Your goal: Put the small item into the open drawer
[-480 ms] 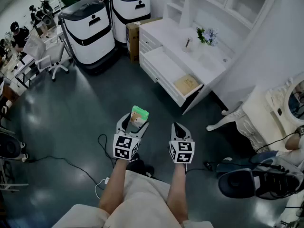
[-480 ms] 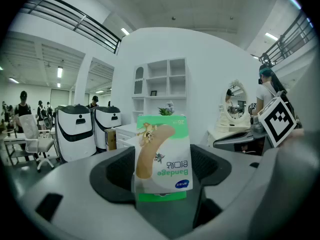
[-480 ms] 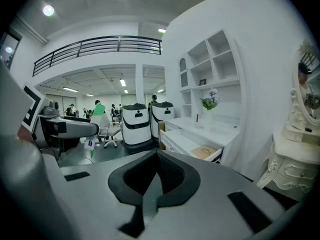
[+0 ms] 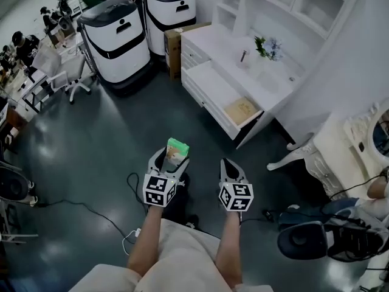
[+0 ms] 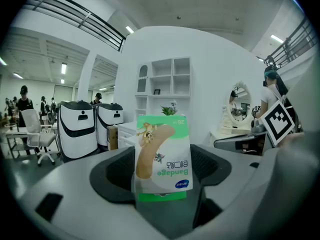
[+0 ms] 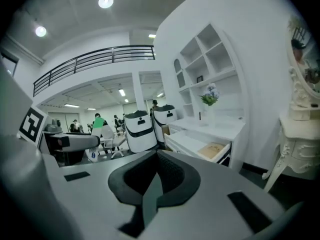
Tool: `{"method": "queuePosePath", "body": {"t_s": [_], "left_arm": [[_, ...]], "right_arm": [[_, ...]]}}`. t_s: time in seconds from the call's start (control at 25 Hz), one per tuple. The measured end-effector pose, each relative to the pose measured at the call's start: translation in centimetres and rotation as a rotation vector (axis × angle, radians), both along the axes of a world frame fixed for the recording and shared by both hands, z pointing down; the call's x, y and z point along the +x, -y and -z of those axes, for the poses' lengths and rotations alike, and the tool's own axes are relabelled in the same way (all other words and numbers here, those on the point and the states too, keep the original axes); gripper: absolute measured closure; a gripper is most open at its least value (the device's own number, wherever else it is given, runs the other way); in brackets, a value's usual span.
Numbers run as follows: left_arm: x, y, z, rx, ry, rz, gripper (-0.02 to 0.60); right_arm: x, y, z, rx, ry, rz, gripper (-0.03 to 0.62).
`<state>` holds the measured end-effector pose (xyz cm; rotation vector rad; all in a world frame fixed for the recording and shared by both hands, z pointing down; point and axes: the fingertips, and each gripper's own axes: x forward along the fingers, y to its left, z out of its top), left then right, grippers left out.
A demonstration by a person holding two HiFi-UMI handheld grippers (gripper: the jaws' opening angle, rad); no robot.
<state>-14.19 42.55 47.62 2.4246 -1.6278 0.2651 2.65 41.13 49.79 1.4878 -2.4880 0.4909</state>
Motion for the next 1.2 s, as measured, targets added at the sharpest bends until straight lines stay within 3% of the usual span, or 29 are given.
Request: {"method": "queuePosePath", "body": {"t_s": [0.48,0.88,1.2], "left_arm": [[0.1,9.1,-0.1,0.001,-0.019,-0.015,0.224],[-1.9,21.4,-0.7,-0.011,-0.014,-0.018,0.224],[0.0,31.4,0.6,-0.01,-0.014,-0.164,0.224]], "right_arm": [[0.8,7.8,0.5,0.02,0.159,-0.016,0.569],[-1.2,18.4,-2.8,-0.04,0.136,0.02,0.569],[0.1,28.2,-3.3,-0.106,0.169,-0.148,0.569]]}}
